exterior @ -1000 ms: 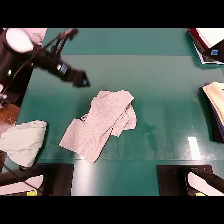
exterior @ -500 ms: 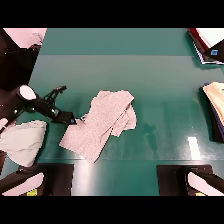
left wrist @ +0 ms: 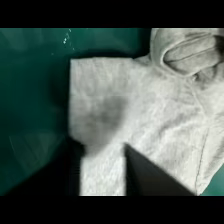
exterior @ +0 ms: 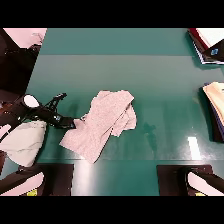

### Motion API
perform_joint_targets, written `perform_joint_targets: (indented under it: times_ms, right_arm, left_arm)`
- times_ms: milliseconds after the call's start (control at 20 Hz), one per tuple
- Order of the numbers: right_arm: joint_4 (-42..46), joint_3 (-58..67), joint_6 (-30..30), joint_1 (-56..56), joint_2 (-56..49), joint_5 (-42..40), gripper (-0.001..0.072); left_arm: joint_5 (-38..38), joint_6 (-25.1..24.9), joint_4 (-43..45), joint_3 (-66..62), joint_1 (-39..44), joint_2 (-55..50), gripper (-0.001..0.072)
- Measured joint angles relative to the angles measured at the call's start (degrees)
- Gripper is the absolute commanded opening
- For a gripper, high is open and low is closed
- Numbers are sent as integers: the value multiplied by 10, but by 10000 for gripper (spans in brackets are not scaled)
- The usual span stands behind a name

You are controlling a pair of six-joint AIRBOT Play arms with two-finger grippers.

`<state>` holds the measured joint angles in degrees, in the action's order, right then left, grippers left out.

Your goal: Fold the shirts.

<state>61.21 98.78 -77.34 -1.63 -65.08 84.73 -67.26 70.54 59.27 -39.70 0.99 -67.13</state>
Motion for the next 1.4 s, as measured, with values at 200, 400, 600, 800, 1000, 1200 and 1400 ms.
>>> perform_joint_targets:
  times_ms: [200, 400, 600, 800, 1000, 1200, 1400]
  right_arm:
    - [0, 0, 0, 0, 0, -4, 16]
    - [-1, 0, 0, 0, -1, -5, 16]
    - [-26, 0, 0, -2, -30, 19, 359]
    - [-58, 0, -1, -35, -116, 47, 526]
    - [-69, 0, 3, -113, -245, 31, 526]
    - [-73, 0, 10, -189, -360, -15, 526]
    - [-75, 0, 14, -236, -429, -45, 185]
  left_arm:
    - [3, 0, -4, 2, 0, 0, 21]
    - [4, -3, -4, -14, 0, 2, 21]
    - [-11, -4, 13, -114, -1, 30, 21]
    - [-24, -4, 38, -249, -1, 49, 21]
    - [-31, -4, 48, -320, -1, 54, 22]
    - [-39, -3, 52, -341, -1, 56, 22]
    - [-40, -3, 52, -346, -1, 56, 22]
